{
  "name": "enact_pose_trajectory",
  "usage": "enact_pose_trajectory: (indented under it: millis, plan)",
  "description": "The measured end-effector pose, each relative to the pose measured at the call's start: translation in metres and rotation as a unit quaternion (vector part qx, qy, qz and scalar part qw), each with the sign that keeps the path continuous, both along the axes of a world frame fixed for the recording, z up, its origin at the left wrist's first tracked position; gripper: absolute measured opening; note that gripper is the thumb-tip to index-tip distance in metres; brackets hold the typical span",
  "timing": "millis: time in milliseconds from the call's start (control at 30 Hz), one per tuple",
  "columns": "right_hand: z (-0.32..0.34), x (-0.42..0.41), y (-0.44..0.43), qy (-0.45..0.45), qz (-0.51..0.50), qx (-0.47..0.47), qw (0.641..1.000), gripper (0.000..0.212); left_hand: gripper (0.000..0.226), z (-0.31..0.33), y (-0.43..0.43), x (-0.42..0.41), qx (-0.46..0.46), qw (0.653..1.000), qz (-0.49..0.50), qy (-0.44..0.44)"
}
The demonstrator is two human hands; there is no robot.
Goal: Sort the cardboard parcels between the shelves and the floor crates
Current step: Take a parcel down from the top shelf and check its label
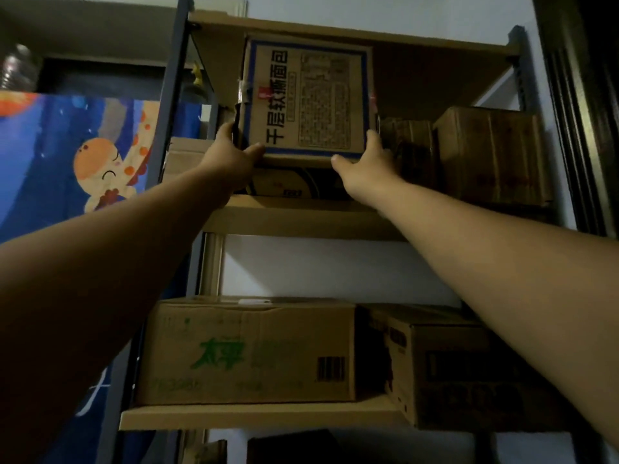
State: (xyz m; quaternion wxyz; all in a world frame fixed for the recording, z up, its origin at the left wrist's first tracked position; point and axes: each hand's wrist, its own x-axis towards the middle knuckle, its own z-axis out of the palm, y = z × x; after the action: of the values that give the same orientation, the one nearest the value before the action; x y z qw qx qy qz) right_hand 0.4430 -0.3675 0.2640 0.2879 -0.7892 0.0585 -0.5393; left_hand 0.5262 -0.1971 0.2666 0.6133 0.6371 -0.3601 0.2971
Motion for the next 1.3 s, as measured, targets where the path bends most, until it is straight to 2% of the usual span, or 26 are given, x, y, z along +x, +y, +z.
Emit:
enact_pose_trajectory:
  millis: [233,433,600,700,800,900,1033,1167,1233,1300]
  plan:
    - [-0.01,-0.016,0.004,-0.009,0.01,0.037,0.999,0.084,0.054,-0.011,0.006,-0.008,-0.026,0.999,0.02,0.026]
    - [-0.016,-0.036,0.018,-0.03,-0.008,0.053,0.998,0.079,0.065,-0.015,0.024,-0.023,0.029,0.999,0.024,-0.011]
    - [-0.013,-0.054,0.03,-0.045,0.016,0.049,0.998,0.081,0.059,-0.017,0.032,-0.03,0.037,0.999,0.036,-0.018]
    - [-0.012,-0.064,0.037,-0.055,0.022,0.054,0.997,0.079,0.06,-0.018,0.038,-0.037,0.029,1.0,0.002,-0.008]
    - [-0.01,-0.078,0.044,-0.054,0.011,0.046,0.997,0.086,0.068,-0.015,0.047,-0.049,0.03,0.999,-0.026,-0.021]
    - [-0.011,-0.091,0.048,-0.04,0.004,0.042,0.998,0.089,0.062,-0.016,0.054,-0.06,0.048,0.998,-0.023,-0.035]
    - [-0.012,-0.104,0.06,-0.04,0.004,0.066,0.997,0.091,0.06,-0.018,0.065,-0.072,0.053,0.998,-0.004,-0.026]
    - [-0.015,-0.118,0.07,-0.043,0.007,0.056,0.997,0.097,0.065,-0.016,0.077,-0.084,0.06,0.997,-0.044,-0.019]
    - [-0.018,-0.123,0.073,-0.038,0.009,0.058,0.998,0.096,0.058,-0.014,0.084,-0.089,0.06,0.996,-0.06,0.005]
    - [-0.02,-0.129,0.077,-0.042,0.031,0.09,0.995,0.093,0.068,-0.014,0.091,-0.095,0.071,0.995,-0.065,0.039]
